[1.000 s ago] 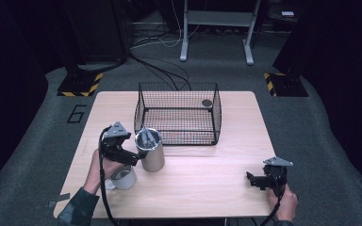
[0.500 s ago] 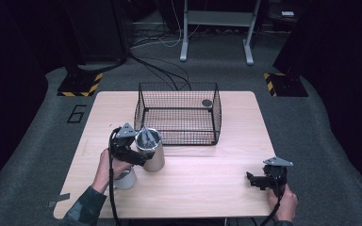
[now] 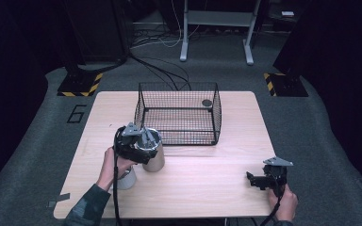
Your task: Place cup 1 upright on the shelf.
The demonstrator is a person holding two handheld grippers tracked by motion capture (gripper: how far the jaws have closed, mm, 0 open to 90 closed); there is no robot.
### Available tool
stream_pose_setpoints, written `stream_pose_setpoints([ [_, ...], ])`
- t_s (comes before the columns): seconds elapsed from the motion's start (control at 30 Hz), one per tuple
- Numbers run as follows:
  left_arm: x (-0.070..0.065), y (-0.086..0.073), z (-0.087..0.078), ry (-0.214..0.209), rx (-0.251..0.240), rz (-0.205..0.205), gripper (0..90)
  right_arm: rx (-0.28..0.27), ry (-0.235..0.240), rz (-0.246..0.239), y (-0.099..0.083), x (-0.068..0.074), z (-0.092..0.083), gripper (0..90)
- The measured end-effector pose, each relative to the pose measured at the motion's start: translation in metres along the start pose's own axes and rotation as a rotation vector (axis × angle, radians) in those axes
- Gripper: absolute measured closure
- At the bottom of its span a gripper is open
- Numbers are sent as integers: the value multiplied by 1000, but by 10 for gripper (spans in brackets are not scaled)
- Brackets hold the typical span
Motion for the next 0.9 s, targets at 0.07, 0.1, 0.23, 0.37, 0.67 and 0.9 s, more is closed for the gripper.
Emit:
stream_pose_setpoints([
  [0.07,-1,1,3,8,3,8,1,0,0,1,0,0,0,0],
  [0.1,-1,1,4,4,3,4,0,0,-1,2,0,0,0,0],
  [0.23,-1,2,7,14,14,5,1,0,-1,-2,0,0,0,0],
  [0.37,-3,3,10,23,19,-2,3,0,-1,-2,0,0,0,0],
  [0.67,-4,5,12,47,26,-4,34,0,-1,-2,0,0,0,0],
  [0.9,-4,5,12,48,13,3,38,-1,2,6,0,0,0,0],
])
Point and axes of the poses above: each handheld gripper's, and its own axes: z roughly forward along the jaws, y roughly out of its top, x roughly to its left, the point moved 2 cm from there along z, roughly forward along the jaws, and after that the axes turned 7 degrees about y, right-handed, at the moved point
